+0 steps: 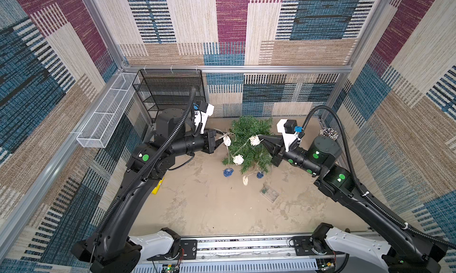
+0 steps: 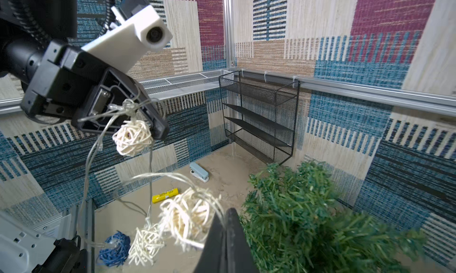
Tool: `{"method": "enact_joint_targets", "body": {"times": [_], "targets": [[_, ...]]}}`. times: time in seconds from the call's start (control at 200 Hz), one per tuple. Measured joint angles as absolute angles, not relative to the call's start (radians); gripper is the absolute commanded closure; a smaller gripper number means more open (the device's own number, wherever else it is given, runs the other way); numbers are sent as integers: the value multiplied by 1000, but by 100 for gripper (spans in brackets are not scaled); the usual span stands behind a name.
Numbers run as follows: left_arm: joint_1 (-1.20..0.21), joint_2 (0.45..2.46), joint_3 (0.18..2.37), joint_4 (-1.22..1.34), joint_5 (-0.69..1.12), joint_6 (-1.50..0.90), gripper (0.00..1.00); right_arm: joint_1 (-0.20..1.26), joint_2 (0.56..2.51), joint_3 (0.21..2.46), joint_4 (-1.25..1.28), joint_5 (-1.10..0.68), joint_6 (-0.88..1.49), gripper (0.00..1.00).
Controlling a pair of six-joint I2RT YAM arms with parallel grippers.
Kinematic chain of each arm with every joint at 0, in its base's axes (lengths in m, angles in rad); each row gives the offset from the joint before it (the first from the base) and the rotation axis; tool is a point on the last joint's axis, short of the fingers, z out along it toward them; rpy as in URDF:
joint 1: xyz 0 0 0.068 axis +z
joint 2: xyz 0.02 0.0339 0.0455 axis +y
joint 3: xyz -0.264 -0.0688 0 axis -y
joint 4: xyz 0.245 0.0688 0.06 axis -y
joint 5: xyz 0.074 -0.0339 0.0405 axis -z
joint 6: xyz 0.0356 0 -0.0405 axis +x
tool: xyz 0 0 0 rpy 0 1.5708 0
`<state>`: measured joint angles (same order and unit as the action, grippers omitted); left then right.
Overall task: Remove string lights from the small christmas tree
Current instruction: Remove the light string from the Christmas tree.
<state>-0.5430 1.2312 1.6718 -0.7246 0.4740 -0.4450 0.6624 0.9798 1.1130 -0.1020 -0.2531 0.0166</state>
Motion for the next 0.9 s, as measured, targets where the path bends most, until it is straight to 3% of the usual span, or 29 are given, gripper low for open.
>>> {"method": "enact_joint_targets", "body": {"times": [0.476,0.701,0.901], "targets": [[-772,1311,1479,-384,363,-646,97,400,923,1200,-273,-234,104,100],[-848,1390,1509,-310,321,-679,74,282,946,1279,-312,-226,124,100],[-888,1431,1502,-266,332,-704,41,162,982,1357,-348,-226,126,100]]}}
